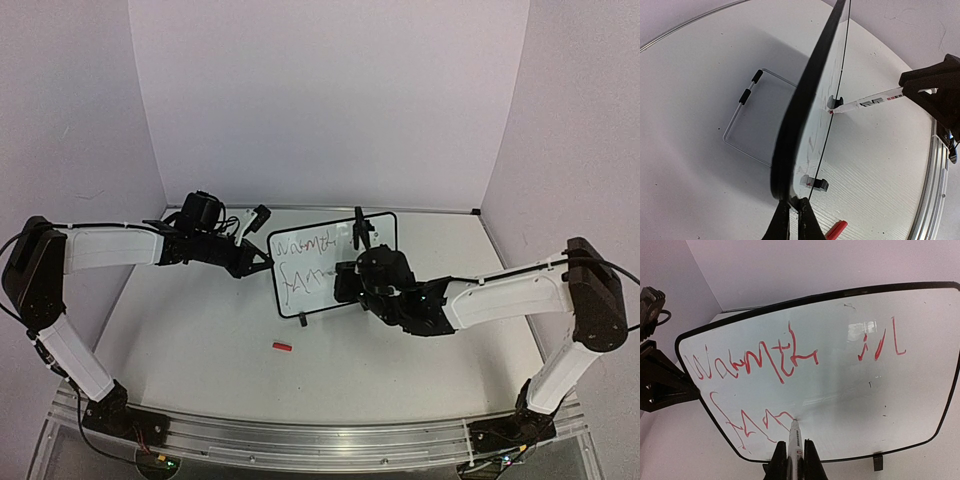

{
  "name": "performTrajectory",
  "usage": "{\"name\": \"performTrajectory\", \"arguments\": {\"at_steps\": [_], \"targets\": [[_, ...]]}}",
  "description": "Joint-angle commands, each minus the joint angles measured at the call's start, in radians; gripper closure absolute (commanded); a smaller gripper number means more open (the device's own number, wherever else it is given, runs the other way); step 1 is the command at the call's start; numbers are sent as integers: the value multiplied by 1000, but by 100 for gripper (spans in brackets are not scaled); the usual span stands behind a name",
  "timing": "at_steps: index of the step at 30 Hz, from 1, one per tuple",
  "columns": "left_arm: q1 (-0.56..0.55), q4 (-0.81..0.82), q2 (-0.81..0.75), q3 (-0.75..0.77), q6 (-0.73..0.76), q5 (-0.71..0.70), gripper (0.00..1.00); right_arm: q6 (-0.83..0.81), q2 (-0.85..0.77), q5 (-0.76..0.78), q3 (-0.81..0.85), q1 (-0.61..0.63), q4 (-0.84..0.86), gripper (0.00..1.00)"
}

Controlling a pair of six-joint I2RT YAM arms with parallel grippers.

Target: Write a sentence on the whiteboard

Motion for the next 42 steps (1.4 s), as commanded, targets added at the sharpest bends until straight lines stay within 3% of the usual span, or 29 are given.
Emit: {"name": "performTrajectory", "arguments": {"at_steps": [1, 22, 42], "targets": [[-1, -47, 9, 20, 34, -47, 100, 19, -20, 23, -14, -9, 6, 100], [-1, -43, 15, 21, 32, -45, 100, -1, -145, 26, -42, -16, -35, 100], [-1, -47, 25, 30, 34, -45, 100, -21, -62, -55, 32, -45, -36, 100]]}}
